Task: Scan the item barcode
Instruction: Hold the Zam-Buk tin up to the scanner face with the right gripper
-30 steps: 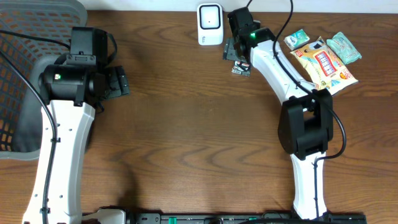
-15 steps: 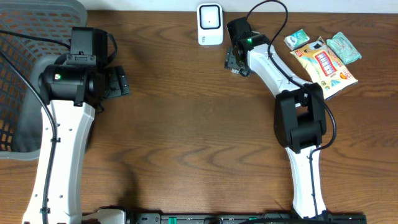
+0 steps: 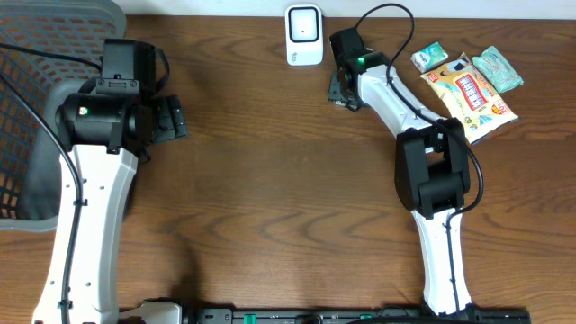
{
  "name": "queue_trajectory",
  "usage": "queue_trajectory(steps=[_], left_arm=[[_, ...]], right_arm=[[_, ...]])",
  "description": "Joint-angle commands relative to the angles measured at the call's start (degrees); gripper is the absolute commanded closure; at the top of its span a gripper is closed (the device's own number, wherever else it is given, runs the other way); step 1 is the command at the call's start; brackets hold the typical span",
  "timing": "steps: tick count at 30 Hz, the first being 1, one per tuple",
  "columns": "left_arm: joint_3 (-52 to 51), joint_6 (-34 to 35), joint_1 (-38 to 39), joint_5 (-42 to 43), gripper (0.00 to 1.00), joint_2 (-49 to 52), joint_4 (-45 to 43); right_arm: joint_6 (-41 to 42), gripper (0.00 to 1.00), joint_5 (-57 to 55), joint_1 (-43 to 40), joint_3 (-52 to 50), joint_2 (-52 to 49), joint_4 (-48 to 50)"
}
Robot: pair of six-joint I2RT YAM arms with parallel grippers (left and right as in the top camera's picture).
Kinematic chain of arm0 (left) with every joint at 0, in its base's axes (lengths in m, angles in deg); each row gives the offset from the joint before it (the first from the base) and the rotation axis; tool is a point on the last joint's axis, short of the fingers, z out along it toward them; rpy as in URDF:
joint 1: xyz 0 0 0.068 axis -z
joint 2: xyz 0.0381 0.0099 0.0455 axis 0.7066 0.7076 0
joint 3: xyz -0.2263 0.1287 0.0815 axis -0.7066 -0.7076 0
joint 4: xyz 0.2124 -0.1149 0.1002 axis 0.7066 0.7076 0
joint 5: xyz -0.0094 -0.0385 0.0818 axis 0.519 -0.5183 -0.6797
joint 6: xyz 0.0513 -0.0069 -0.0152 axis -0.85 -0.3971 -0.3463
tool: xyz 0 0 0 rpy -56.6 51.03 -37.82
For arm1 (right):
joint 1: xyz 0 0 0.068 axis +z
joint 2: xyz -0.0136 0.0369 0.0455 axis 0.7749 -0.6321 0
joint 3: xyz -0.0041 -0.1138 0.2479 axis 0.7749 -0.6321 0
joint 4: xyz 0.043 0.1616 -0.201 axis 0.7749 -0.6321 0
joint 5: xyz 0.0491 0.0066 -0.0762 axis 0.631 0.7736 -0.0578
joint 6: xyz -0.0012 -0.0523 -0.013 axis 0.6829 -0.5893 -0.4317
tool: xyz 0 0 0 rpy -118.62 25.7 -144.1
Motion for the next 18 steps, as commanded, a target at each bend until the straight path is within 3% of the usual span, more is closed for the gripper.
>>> queue_trajectory(steps=[1, 6, 11, 18], left_arm=[[0.5, 0.3, -0.3, -1.0, 0.02, -0.4, 0.2], [0.5, 0.3, -0.3, -1.0, 0.02, -0.4, 0.2], [0.5, 0.3, -0.3, -1.0, 0.02, -0.4, 0.2], [0.5, 0.3, -0.3, -1.0, 0.02, -0.4, 0.2]], right_arm=[[-3.7, 0.42, 1.2, -0.3, 0.4, -0.1, 0.7], [-7.0, 0.44, 1.7, 0.2, 0.8, 3.4, 6.3], [-10.5, 0.58, 5.8, 0.7, 0.8, 6.3, 15.9], [-11.1, 0.59, 6.8, 1.7, 0.8, 6.7, 27.5]])
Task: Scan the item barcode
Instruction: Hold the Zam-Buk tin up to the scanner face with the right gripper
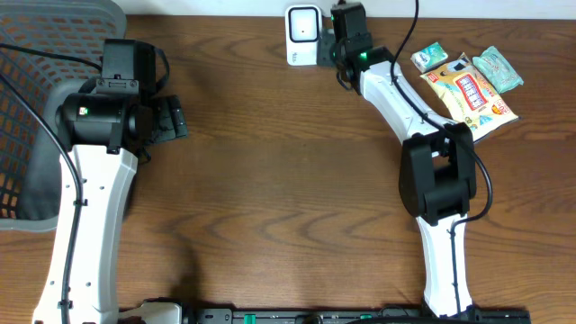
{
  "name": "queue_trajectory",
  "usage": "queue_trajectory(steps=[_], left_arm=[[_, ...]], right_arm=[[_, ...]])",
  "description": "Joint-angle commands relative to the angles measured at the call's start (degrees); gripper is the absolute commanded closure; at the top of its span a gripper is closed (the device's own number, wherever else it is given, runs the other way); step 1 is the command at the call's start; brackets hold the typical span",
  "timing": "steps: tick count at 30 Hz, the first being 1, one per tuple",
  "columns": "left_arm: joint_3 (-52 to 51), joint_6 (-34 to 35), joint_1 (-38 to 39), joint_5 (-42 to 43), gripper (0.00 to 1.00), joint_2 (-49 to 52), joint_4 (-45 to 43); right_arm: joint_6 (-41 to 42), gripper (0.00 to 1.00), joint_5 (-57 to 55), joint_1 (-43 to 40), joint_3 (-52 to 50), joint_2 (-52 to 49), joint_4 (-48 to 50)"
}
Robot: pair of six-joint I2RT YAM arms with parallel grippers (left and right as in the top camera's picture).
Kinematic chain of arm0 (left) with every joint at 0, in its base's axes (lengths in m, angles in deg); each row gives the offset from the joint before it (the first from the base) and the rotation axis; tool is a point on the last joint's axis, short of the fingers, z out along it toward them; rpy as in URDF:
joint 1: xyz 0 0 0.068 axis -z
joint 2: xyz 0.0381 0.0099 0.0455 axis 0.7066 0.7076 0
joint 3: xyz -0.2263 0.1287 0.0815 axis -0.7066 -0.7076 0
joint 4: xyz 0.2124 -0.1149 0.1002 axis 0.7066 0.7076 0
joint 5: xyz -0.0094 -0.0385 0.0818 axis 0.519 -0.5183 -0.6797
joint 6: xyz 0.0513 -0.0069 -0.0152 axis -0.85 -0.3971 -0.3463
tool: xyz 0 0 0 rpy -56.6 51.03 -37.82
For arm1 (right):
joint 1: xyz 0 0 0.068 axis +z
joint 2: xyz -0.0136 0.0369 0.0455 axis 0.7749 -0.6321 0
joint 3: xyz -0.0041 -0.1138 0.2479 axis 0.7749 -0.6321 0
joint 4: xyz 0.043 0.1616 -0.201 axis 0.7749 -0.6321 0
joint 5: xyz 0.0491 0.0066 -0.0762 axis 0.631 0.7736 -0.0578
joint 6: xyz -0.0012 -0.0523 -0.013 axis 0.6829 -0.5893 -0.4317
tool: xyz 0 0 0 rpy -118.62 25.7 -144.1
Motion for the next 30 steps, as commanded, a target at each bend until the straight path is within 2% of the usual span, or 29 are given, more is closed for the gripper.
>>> queue_trajectory(steps=[1, 8, 10, 17, 20, 30], left_arm=[[0.5, 0.3, -0.3, -1.0, 0.02, -0.4, 0.2], [0.5, 0.3, -0.3, -1.0, 0.02, -0.4, 0.2], [0.5, 0.3, -0.3, -1.0, 0.02, -0.4, 0.2], [0.5, 0.3, -0.3, -1.0, 0.02, -0.4, 0.2], [0.5, 0.3, -0.3, -1.0, 0.02, -0.4, 0.2], [0.5, 0.3, -0.3, -1.0, 0.02, -0.4, 0.2]], right_arm=[[-1.6, 0.60, 1.0, 1.0, 0.8, 2.2, 3.6], [-1.6, 0.64, 1.0, 2.1, 0.8, 1.8, 16.7], [-2.7, 0.62, 0.9, 2.4, 0.8, 1.3, 20.0], [-14.5, 0.60, 0.9, 3.7, 0.8, -1.9, 29.4], [-16.8, 0.59, 0.9, 3.8, 0.8, -2.8, 31.3], [-16.8, 0.61, 0.9, 3.7, 0.8, -6.9, 32.8]])
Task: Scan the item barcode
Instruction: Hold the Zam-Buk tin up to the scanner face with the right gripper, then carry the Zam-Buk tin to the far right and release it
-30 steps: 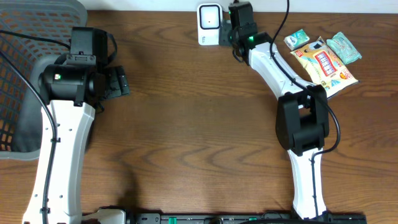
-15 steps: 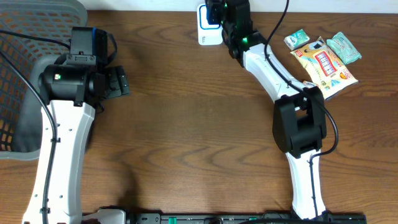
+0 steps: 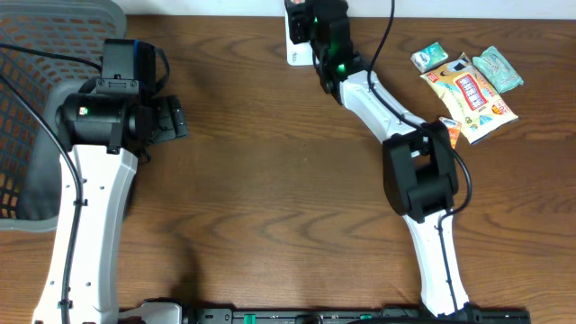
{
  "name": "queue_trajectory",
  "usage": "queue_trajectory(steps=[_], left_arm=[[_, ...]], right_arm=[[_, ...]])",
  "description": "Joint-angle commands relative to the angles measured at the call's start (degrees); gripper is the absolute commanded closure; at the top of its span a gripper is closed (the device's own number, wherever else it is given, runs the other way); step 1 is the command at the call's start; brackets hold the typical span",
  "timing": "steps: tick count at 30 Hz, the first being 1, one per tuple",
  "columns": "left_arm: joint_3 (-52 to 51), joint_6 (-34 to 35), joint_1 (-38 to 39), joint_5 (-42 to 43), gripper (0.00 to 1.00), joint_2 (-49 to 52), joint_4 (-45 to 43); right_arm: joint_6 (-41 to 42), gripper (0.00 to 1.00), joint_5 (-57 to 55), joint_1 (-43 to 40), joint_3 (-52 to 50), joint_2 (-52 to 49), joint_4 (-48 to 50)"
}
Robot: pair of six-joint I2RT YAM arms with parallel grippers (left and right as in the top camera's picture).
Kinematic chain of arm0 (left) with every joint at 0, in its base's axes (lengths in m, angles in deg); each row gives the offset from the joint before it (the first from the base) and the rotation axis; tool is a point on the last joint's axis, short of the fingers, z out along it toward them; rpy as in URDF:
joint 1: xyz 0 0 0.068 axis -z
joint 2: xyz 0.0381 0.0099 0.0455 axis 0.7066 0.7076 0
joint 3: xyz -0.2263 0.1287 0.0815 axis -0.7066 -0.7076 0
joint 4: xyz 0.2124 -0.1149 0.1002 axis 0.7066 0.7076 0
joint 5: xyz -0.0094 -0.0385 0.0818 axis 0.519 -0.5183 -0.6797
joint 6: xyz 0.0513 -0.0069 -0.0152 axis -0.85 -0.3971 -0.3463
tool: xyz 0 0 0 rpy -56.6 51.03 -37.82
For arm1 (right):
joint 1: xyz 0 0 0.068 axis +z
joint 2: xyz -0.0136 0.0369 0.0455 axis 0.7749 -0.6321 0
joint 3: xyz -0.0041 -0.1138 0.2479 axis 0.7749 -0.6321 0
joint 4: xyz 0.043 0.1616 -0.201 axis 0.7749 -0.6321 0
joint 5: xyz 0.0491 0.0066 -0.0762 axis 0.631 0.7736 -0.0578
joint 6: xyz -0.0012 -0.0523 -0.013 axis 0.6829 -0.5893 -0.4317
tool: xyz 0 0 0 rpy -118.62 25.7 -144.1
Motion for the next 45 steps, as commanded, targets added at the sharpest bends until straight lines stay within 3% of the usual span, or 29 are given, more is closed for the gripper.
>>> queue_trajectory(steps=[1, 9, 15, 22, 33, 34, 36, 39, 40, 45], left_arm=[[0.5, 0.3, -0.3, -1.0, 0.02, -0.4, 0.2], [0.5, 0.3, -0.3, -1.0, 0.02, -0.4, 0.2], [0.5, 0.3, -0.3, -1.0, 0.02, -0.4, 0.2], [0.5, 0.3, -0.3, -1.0, 0.02, -0.4, 0.2], [0.5, 0.3, -0.3, -1.0, 0.02, -0.4, 0.2], [0.5, 0.3, -0.3, -1.0, 0.02, -0.4, 0.2], [0.5, 0.3, -0.3, -1.0, 0.02, -0.4, 0.2], [0.5, 0.3, -0.3, -1.0, 0.02, -0.4, 0.2], [0.5, 0.3, -0.3, -1.0, 0.02, -0.4, 0.2], [0.5, 0.3, -0.3, -1.0, 0.02, -0.4, 0.2]], right_arm=[[-1.3, 0.61, -0.1, 0.1, 0.7, -1.4, 0.6], [-1.1, 0.64, -0.2, -0.2, 0.7, 0.1, -0.2], [3.0, 0.65, -0.5, -4.1, 0.7, 5.5, -6.0], [3.0, 0.68, -2.0, -11.6, 0.7, 12.6, -24.3], [2.4, 0.63, -11.1, -23.4, 0.7, 14.9, -54.1], [2.4, 0.61, -11.1, -24.2, 0.7, 14.9, -55.5], [2.6, 0.45, -10.9, -25.6, 0.7, 14.9, -57.4], [2.6, 0.05, -10.9, -27.0, 0.7, 14.9, -59.7], [2.6, 0.01, -10.9, -27.3, 0.7, 14.9, -60.5], [2.5, 0.01, -10.9, -27.5, 0.7, 15.5, -64.2]])
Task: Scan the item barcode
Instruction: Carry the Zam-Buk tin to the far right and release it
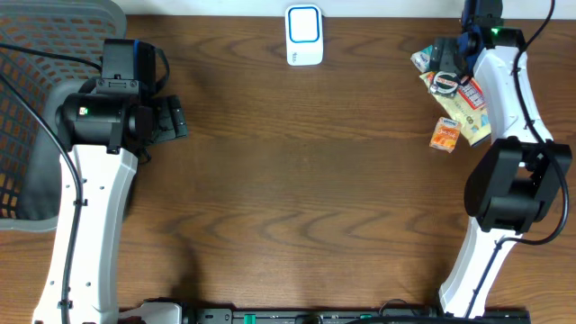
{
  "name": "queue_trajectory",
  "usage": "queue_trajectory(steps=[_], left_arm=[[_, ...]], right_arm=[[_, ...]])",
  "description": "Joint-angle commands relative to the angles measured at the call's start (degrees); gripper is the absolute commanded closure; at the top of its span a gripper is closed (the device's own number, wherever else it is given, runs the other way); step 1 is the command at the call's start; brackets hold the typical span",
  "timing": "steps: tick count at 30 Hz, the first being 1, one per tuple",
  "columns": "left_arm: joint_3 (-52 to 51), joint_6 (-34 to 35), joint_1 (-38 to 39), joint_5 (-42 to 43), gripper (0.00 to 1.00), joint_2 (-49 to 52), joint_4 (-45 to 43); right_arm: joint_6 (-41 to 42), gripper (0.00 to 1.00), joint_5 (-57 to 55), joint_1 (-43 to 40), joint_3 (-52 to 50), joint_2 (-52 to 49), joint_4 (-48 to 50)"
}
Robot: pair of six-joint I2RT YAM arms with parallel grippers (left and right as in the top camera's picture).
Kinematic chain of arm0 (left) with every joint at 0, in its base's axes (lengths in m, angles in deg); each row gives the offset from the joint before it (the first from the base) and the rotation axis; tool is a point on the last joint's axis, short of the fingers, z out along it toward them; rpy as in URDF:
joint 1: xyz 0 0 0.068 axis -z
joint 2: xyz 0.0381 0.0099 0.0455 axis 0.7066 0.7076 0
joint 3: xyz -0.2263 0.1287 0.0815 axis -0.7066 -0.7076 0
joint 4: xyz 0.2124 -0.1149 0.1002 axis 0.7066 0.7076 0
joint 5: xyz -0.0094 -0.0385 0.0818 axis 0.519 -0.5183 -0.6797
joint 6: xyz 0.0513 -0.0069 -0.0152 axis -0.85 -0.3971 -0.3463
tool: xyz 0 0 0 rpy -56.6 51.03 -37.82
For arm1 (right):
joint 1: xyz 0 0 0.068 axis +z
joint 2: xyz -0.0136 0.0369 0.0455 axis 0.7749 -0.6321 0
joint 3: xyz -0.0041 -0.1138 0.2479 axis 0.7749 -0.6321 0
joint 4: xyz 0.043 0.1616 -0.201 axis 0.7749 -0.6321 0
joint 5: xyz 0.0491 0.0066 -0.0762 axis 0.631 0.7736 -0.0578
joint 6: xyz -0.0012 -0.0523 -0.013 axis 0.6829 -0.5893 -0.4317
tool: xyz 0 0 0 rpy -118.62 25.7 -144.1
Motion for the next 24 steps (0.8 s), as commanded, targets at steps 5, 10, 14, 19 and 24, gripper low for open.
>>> queue_trajectory(steps=[5, 10, 14, 19, 24], left_arm=[[0.5, 0.3, -0.3, -1.0, 0.02, -0.4, 0.2], [0.5, 0.3, -0.3, -1.0, 0.02, -0.4, 0.2], [0.5, 0.3, -0.3, -1.0, 0.02, -0.4, 0.2], [0.5, 0.3, -0.3, -1.0, 0.02, -0.4, 0.2], [0.5, 0.3, -0.3, -1.0, 0.02, -0.4, 0.2]], right_arm=[[0.1, 0.01, -0.4, 0.2, 0.2, 4.5, -5.5], [0.0, 0.01, 4.4, 0.2, 0.2, 11.5, -11.3], [0.0, 0.01, 13.2, 0.5, 0.2, 18.5, -14.5], [-0.3, 0.01, 18.3, 3.4, 0.0, 26.4, -19.6], [-1.3, 0.01, 16.4, 8.8, -5.6, 35.7, -21.3]])
